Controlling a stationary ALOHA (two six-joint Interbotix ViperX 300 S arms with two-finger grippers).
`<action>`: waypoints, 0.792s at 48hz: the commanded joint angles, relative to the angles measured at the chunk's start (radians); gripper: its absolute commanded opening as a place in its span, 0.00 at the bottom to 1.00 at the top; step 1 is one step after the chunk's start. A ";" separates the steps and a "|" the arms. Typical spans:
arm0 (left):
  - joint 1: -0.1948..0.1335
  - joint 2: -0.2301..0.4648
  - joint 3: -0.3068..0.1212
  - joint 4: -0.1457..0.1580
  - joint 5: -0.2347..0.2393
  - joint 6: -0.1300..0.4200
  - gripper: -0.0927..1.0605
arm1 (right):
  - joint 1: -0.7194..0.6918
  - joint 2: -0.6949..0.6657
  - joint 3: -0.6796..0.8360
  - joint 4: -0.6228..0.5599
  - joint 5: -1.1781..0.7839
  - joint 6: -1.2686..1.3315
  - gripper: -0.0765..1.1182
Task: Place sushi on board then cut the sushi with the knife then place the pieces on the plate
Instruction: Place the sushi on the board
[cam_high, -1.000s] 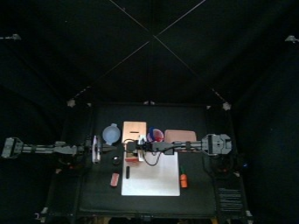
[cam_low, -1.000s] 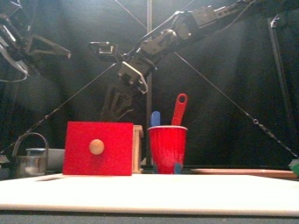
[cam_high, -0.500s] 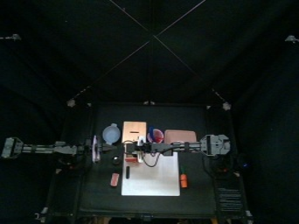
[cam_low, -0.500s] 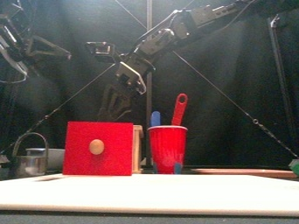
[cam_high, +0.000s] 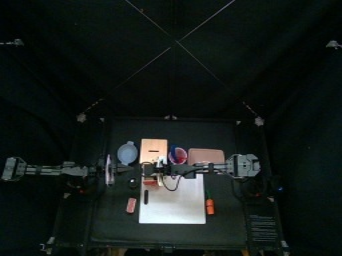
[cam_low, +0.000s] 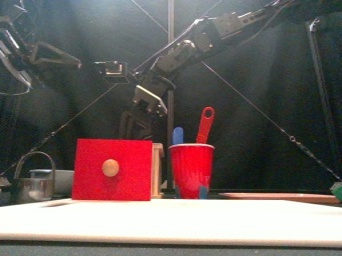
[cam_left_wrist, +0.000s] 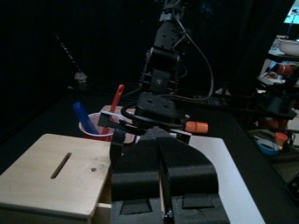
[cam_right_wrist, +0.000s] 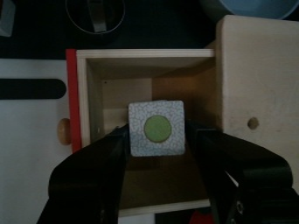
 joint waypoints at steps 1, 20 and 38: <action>0.003 0.005 -0.009 -0.005 -0.009 0.000 0.18 | -0.002 -0.026 -0.026 -0.015 -0.002 0.002 0.74; 0.003 0.005 -0.003 -0.023 -0.009 0.002 0.18 | 0.008 -0.247 0.014 -0.017 0.066 0.017 0.61; 0.005 0.005 -0.012 -0.025 -0.011 0.003 0.18 | 0.055 -0.563 0.385 0.032 0.064 0.091 0.61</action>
